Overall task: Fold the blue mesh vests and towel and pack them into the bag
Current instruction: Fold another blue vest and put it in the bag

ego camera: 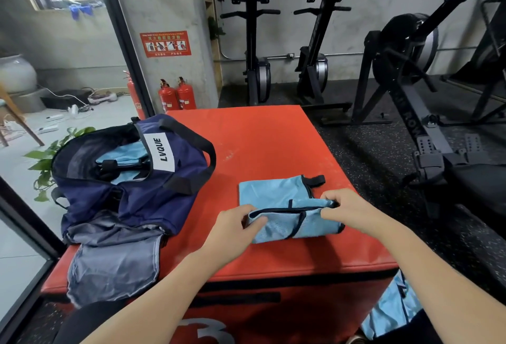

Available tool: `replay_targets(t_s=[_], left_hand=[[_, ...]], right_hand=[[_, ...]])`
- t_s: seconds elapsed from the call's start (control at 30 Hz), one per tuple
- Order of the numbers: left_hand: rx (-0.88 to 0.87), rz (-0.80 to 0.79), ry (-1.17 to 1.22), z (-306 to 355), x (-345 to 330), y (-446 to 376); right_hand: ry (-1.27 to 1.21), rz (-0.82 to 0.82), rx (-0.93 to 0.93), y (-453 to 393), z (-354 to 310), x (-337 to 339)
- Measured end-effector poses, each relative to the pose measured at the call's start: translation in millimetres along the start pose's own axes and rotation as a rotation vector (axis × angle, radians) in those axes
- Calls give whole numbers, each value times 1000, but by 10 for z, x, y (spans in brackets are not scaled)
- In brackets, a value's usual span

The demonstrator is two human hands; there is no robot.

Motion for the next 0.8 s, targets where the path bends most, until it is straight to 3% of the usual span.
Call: replay_targets(t_s=[0.13,0.47,0.63,0.8], left_hand=[[35,50,105,-21,-1,-90],[132,223,51,-185,-10,-545],[280,209,-28,-407,-94,-705],[465,170,99,-361,-117,-667]], right_hand=[[-104,-10,-19,-92,5,43],[-222,171,-106,-714,77,-147],[86,50,-112,-1026,178,-322],[185,2,-14,-1127,299,-368]])
Point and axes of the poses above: each hand's wrist, its own y-axis away from the middle knuckle, its own x-axis out of the back of the hand, z = x × y, the point moved 1 cm from there along -y, towards the middle knuckle, and after that the axes turned 15 degrees about y, right-handed, at the moved point
